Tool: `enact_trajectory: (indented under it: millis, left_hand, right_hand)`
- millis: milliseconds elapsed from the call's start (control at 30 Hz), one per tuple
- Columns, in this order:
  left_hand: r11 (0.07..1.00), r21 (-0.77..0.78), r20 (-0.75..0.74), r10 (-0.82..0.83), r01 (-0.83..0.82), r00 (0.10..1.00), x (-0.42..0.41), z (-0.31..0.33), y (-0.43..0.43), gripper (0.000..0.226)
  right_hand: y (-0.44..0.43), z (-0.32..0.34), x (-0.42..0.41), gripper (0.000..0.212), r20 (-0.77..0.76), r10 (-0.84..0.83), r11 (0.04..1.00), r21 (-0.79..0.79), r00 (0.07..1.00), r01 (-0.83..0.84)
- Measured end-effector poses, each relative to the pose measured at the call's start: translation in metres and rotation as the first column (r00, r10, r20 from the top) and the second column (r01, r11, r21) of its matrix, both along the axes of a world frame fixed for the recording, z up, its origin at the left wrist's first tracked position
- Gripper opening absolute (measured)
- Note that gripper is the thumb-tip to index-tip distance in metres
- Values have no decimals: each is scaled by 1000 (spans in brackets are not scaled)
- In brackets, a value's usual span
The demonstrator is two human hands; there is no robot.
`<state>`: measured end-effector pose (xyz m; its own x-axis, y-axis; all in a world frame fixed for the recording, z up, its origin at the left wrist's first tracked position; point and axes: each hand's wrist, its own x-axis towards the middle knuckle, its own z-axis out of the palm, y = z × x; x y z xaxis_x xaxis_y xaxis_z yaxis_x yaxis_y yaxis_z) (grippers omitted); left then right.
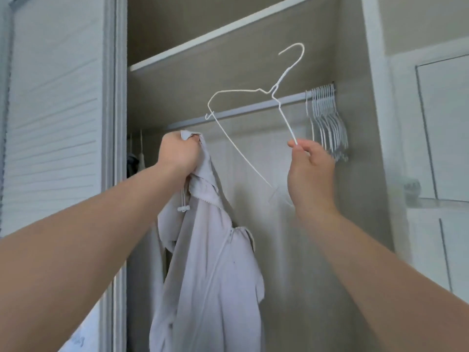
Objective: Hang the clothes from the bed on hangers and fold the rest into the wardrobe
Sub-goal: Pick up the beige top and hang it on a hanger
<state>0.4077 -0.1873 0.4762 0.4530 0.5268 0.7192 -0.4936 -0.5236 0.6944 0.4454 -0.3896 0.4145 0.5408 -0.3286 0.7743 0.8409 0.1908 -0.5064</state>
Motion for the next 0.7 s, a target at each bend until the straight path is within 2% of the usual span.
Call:
enact_trajectory:
  millis: [200, 367, 467, 567, 633, 700]
  left_hand:
    - [996, -57, -41, 68, -70, 997, -96, -56, -32, 21]
    - [983, -155, -105, 84, -100, 991, -162, -106, -45, 19]
    - [978, -178, -161, 82, -111, 984, -200, -140, -47, 28]
    - [964, -233, -236, 72, -128, 969, -229, -179, -49, 27]
    - [959, -240, -297, 73, -148, 952, -244, -210, -49, 19]
    - [962, -230, -361, 57, -148, 931, -260, -242, -48, 22]
  right_hand:
    - [-51, -81, -80, 26, -64, 234, 971, 63, 970, -230]
    - [-85, -150, -146, 23, -44, 374, 920, 147, 926, -364]
    - [-95, -188, -172, 19, -59, 454, 891, 30, 889, -453]
    - [-99, -210, -184, 19, -226, 570, 795, -92, 790, -600]
    - [-101, -223, -187, 17, -333, 594, 747, -108, 732, -656]
    - [-102, -239, -189, 16, -412, 593, 722, -107, 692, -683]
